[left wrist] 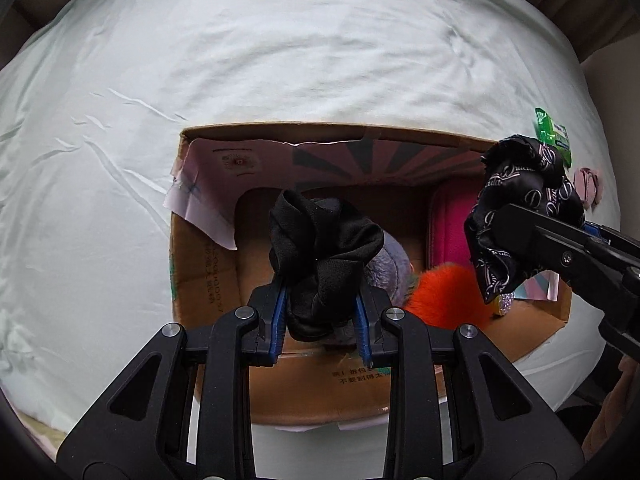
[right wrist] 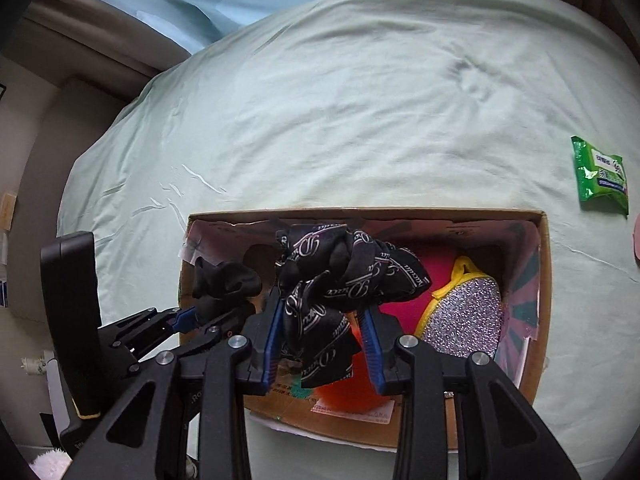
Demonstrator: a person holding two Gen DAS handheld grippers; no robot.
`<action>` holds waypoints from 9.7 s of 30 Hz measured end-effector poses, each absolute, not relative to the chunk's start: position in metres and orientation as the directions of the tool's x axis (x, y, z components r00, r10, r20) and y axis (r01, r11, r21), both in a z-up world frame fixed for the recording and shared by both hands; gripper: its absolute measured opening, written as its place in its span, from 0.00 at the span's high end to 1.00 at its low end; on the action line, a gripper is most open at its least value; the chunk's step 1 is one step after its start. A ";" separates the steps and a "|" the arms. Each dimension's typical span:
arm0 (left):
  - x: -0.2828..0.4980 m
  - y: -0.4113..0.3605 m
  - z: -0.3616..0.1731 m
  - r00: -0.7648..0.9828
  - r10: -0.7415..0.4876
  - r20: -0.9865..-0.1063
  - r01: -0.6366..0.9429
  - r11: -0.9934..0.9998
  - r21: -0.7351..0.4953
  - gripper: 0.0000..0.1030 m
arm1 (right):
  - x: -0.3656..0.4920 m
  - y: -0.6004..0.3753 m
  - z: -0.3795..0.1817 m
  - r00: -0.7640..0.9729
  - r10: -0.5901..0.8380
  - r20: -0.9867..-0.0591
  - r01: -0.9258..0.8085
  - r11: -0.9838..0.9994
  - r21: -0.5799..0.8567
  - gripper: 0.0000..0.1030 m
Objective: Organize soft objects
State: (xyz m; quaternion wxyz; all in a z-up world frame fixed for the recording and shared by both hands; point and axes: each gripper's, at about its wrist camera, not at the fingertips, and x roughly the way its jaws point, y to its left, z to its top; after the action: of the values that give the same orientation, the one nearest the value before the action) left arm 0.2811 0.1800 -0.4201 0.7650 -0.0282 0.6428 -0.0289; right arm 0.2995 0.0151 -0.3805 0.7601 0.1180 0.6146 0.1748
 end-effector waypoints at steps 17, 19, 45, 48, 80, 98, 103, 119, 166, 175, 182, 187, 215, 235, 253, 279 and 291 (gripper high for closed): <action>0.283 0.166 -0.429 0.084 -0.077 -0.993 0.053 0.996 -0.073 0.00 | 0.332 0.006 -0.406 0.056 0.419 -0.906 -0.007 0.908 0.420 0.00; 0.283 0.166 -0.427 0.085 -0.082 -0.993 0.050 0.996 -0.078 0.00 | 0.330 0.005 -0.404 0.065 0.419 -0.906 -0.005 0.908 0.419 0.00; 0.207 0.188 -0.238 0.424 -0.113 -0.898 0.013 0.993 -0.118 0.00 | 0.236 -0.017 -0.232 0.440 0.273 -0.856 -0.142 0.962 0.234 0.00; 0.192 0.195 -0.210 0.478 -0.108 -0.872 0.009 0.993 -0.118 0.00 | 0.216 -0.020 -0.208 0.502 0.243 -0.830 -0.151 0.970 0.193 0.00; 0.178 -0.005 -0.130 0.681 -0.277 -0.678 0.322 0.945 -0.063 0.00 | 0.116 -0.219 -0.152 0.737 -0.038 -0.675 0.082 0.996 0.033 0.00; 0.357 -0.238 -0.323 0.392 -0.289 -0.873 0.739 0.664 0.112 0.00 | 0.237 -0.371 -0.311 0.639 0.022 -0.769 -0.059 0.998 -0.021 0.00; 0.390 -0.264 -0.382 0.325 -0.238 -0.915 0.839 0.519 0.162 0.00 | 0.265 -0.375 -0.363 0.608 0.069 -0.791 -0.112 0.994 0.001 0.00; 0.431 -0.281 -0.527 0.088 -0.113 -0.990 0.940 0.337 0.045 0.03 | 0.322 -0.378 -0.480 0.460 0.118 -0.880 -0.199 0.980 0.028 0.01; 0.340 -0.141 -0.209 0.379 -0.359 -0.853 0.687 0.726 0.000 0.60 | 0.238 -0.317 -0.214 0.644 0.145 -0.751 -0.221 0.975 0.000 0.76; 0.300 -0.029 -0.167 0.468 -0.305 -0.830 0.532 0.846 -0.011 0.60 | 0.223 -0.219 -0.164 0.649 0.228 -0.726 -0.334 0.943 -0.002 0.76; 0.267 0.078 -0.175 0.470 -0.238 -0.850 0.427 0.904 -0.017 0.60 | 0.217 -0.121 -0.164 0.610 0.299 -0.734 -0.416 0.909 0.024 0.76; 0.249 0.138 -0.199 0.446 -0.201 -0.872 0.385 0.923 -0.016 0.60 | 0.213 -0.056 -0.181 0.570 0.328 -0.753 -0.422 0.904 0.074 0.76; 0.275 0.189 -0.393 0.168 -0.127 -0.978 0.021 0.992 -0.126 0.60 | 0.278 -0.004 -0.376 0.191 0.235 -0.953 -0.029 0.972 0.234 0.76; 0.246 0.176 -0.389 0.190 -0.117 -0.975 0.068 0.992 -0.106 0.00 | 0.288 -0.022 -0.380 0.206 0.242 -0.948 0.054 0.965 0.258 0.07; 0.187 0.156 -0.226 0.416 -0.079 -0.906 0.010 0.997 -0.082 0.00 | 0.221 -0.054 -0.239 0.369 0.294 -0.882 -0.103 0.956 0.275 0.07; 0.051 0.104 -0.022 0.852 -0.011 -0.523 -0.014 0.999 -0.044 0.00 | 0.077 -0.139 -0.048 0.782 0.092 -0.616 -0.080 0.996 0.047 0.07; 0.046 0.091 -0.014 0.885 -0.001 -0.466 0.000 1.000 -0.001 0.00 | 0.064 -0.146 -0.038 0.832 0.077 -0.549 -0.063 0.997 0.044 0.07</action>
State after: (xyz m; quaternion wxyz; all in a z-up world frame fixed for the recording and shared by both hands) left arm 0.0461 0.0907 -0.0144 0.9708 -0.0003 0.2397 -0.0002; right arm 0.0639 -0.1456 -0.0376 0.9571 0.0121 0.2871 0.0366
